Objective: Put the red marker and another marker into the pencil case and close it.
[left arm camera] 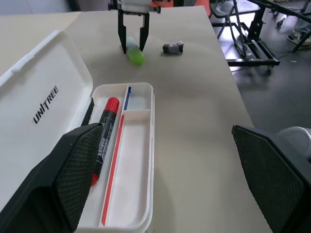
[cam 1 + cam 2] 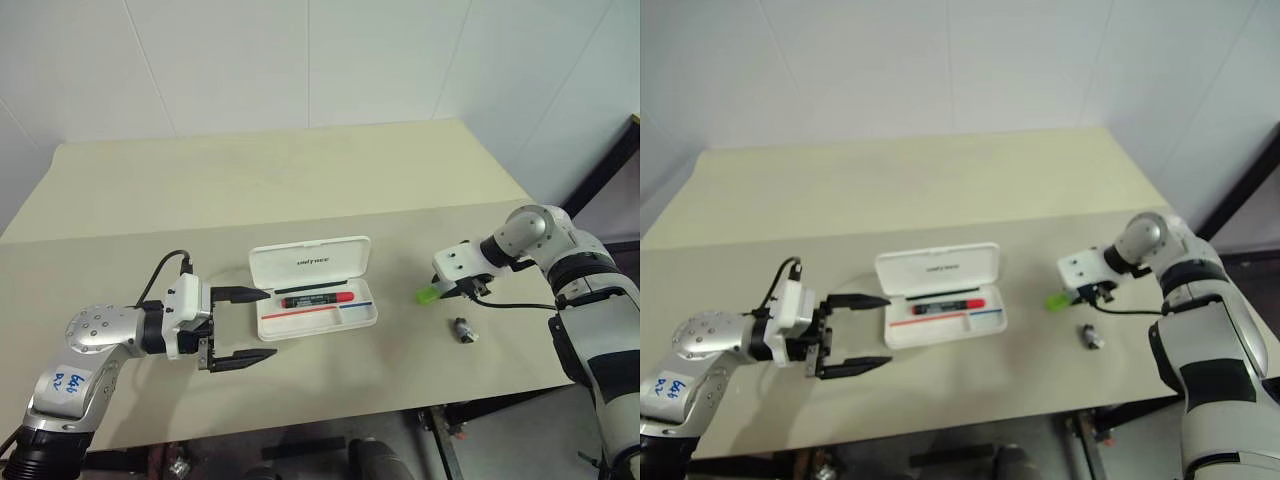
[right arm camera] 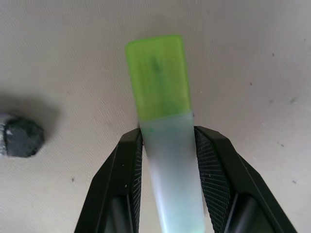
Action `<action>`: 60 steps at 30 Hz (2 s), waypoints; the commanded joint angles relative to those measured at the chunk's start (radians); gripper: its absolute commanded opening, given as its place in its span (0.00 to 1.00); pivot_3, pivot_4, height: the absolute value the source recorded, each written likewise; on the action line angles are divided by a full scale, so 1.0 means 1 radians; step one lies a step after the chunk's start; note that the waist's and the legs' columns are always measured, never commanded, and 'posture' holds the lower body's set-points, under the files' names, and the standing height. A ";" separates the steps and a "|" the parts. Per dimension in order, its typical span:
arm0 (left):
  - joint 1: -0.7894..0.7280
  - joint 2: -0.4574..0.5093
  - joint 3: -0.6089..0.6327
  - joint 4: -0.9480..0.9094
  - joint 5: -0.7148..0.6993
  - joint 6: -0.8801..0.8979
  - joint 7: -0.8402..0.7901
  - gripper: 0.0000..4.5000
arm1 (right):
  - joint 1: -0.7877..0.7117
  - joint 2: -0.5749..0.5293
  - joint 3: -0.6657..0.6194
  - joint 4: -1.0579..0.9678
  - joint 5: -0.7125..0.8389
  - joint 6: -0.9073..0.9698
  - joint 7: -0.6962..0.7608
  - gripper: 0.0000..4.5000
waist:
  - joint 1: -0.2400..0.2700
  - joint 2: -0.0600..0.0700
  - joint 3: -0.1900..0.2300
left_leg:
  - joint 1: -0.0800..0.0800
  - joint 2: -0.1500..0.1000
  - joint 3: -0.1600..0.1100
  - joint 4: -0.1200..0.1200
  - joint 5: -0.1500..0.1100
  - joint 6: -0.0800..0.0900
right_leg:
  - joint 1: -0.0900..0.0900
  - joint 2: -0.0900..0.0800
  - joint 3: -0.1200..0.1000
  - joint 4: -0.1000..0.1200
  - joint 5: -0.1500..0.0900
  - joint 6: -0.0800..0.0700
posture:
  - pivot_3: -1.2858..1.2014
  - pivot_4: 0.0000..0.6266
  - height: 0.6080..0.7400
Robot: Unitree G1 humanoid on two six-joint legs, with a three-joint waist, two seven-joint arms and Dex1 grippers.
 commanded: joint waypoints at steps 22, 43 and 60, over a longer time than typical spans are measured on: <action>-0.121 0.023 -0.052 0.205 0.045 -0.114 -0.115 1.00 | 0.337 -0.221 -0.060 -0.811 0.620 0.668 0.213 0.37 | 0.025 0.010 0.007 | -0.008 -0.001 0.001 -0.001 0.000 0.000 | -0.005 -0.002 0.000 -0.001 0.000 0.003 | 0.52 0.24 1.00; -0.076 0.038 -0.026 0.156 0.026 -0.088 -0.084 1.00 | 0.161 -0.165 -0.003 -0.311 0.434 0.422 0.202 0.73 | 0.029 0.008 0.009 | -0.007 -0.002 0.003 0.000 0.000 0.000 | -0.006 -0.002 0.001 -0.004 0.000 0.002 | 0.52 0.24 1.00; -0.080 0.075 0.015 0.110 0.005 -0.058 -0.074 1.00 | 0.086 -0.075 -0.022 -0.048 0.250 0.372 0.096 0.59 | 0.027 0.008 0.009 | -0.007 -0.002 0.003 0.003 0.000 0.000 | -0.004 -0.002 0.002 -0.002 0.001 0.003 | 0.52 0.24 1.00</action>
